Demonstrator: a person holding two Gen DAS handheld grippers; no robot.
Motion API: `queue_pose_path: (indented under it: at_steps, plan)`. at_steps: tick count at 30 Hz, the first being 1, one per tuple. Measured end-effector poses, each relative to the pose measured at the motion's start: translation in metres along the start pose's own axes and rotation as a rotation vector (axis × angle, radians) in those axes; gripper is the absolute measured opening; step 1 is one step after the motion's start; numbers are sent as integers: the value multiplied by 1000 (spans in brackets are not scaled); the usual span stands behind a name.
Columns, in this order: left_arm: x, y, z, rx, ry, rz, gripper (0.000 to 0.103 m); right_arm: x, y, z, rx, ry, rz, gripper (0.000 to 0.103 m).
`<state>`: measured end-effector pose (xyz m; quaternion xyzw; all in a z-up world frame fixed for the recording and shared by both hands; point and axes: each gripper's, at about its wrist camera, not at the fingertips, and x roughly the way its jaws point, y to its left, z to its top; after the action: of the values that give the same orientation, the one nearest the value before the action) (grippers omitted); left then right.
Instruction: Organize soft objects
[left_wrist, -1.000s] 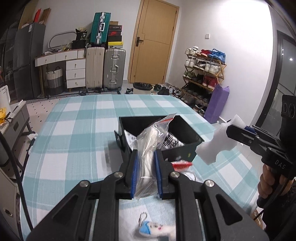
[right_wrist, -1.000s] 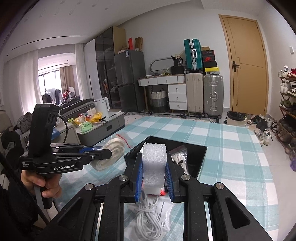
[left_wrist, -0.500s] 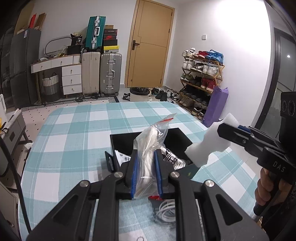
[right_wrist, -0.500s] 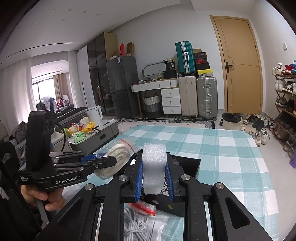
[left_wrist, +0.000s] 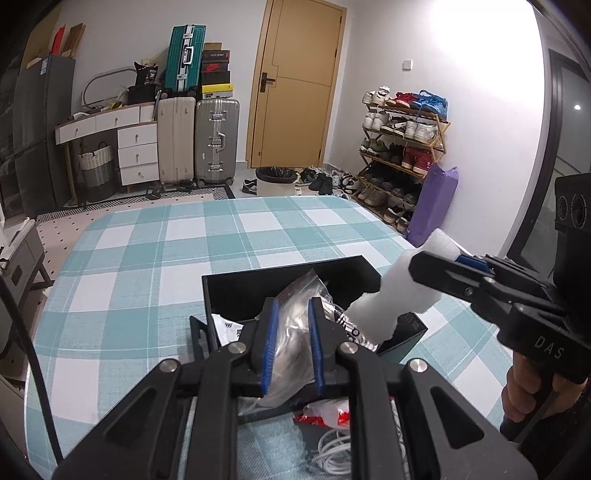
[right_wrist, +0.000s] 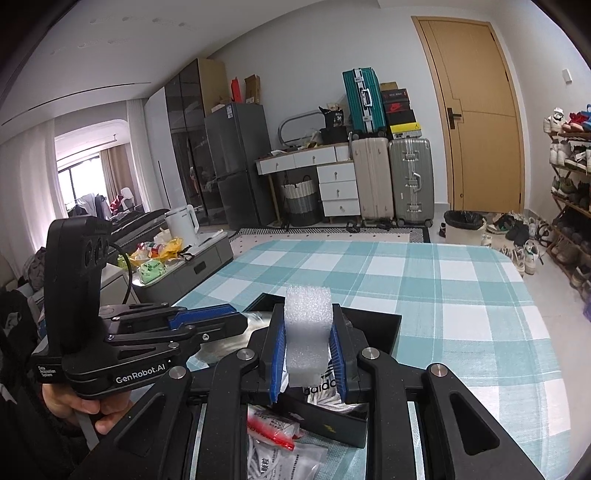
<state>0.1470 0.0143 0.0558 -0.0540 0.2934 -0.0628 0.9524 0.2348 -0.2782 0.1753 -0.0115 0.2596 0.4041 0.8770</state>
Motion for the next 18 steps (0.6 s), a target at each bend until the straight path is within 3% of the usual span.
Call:
queue_pose_path:
  at_steps: [18]
  plan:
    - [19, 1, 6, -17, -4, -49, 9, 43, -16, -8, 50, 88, 38, 22]
